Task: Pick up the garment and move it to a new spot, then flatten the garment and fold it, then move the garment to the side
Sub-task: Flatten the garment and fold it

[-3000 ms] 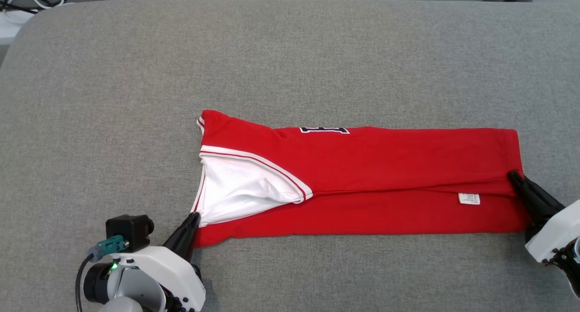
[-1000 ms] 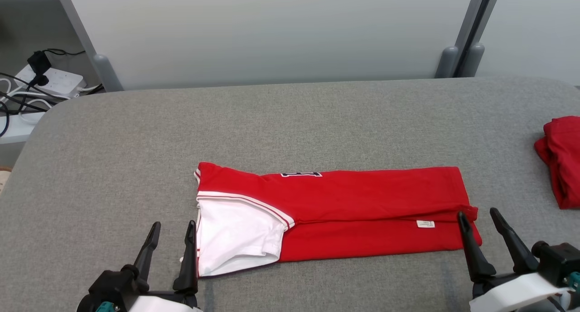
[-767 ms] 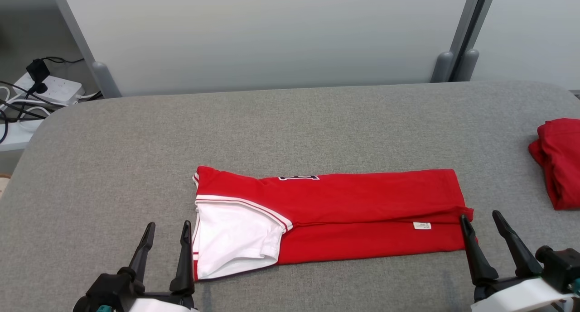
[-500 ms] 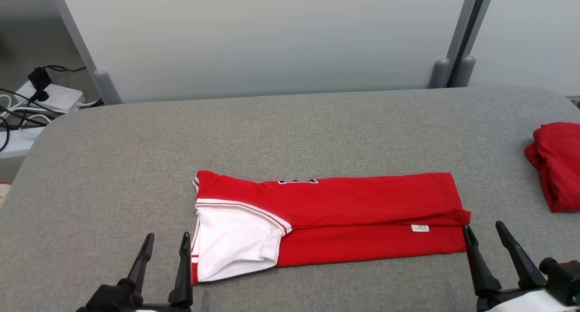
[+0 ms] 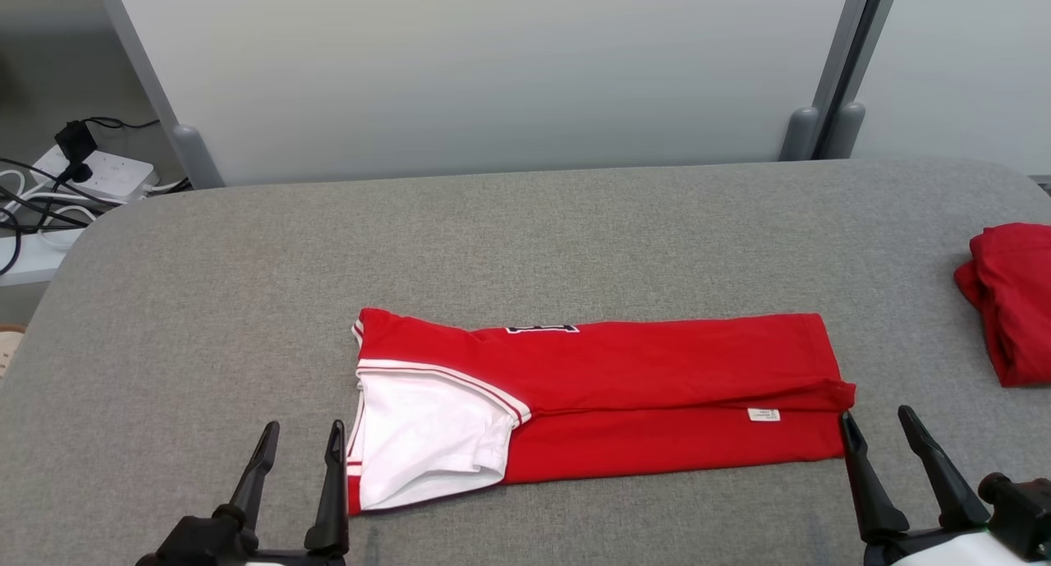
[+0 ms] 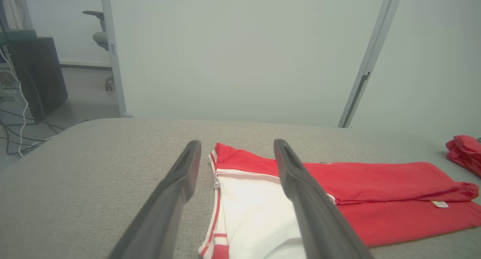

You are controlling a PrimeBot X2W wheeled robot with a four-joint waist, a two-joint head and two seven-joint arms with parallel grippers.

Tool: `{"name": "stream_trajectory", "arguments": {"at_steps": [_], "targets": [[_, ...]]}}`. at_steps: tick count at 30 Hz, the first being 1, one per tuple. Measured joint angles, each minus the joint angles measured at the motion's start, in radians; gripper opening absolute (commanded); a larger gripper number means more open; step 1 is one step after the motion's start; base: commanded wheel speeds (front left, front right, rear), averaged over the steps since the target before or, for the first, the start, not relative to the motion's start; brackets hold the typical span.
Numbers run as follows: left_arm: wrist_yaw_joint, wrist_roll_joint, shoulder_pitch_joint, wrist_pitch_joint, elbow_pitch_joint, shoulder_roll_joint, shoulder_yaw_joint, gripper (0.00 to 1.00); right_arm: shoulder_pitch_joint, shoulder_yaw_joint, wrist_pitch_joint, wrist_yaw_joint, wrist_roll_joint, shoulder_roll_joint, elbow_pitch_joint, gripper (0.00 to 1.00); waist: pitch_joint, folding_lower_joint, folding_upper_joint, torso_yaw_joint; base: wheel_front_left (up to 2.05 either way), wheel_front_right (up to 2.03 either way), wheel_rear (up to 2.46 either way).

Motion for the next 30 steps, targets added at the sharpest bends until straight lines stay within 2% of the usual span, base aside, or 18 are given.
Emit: {"name": "stream_trajectory", "arguments": {"at_steps": [5, 10, 18, 30], "targets": [[0.000, 0.008, 0.000, 0.000, 0.000, -0.001, 0.001, 1.00, 0.000, -0.005, 0.000, 0.000, 0.031, 0.007, 0.013, 1.00, 0.002, 0.0000, 0.0000, 0.003, 0.00, 0.00, 0.00], [0.000, 0.008, 0.000, 0.000, 0.000, -0.001, -0.008, 1.00, -0.013, 0.038, 0.000, 0.000, 0.103, -0.009, 0.121, 1.00, 0.003, 0.0000, 0.0000, 0.006, 0.00, 0.00, 0.00], [0.000, 0.008, -0.002, 0.000, 0.000, -0.001, -0.029, 1.00, -0.153, 0.079, 0.013, 0.000, 0.247, -0.067, 0.330, 1.00, 0.014, 0.0000, 0.0000, 0.020, 0.00, 0.00, 0.00], [-0.007, 0.025, -0.013, 0.000, 0.004, -0.001, -0.051, 1.00, -0.333, 0.107, 0.070, 0.000, 0.476, -0.097, 0.481, 1.00, 0.068, 0.0000, 0.0000, 0.052, 0.00, 0.00, 0.00]]}}
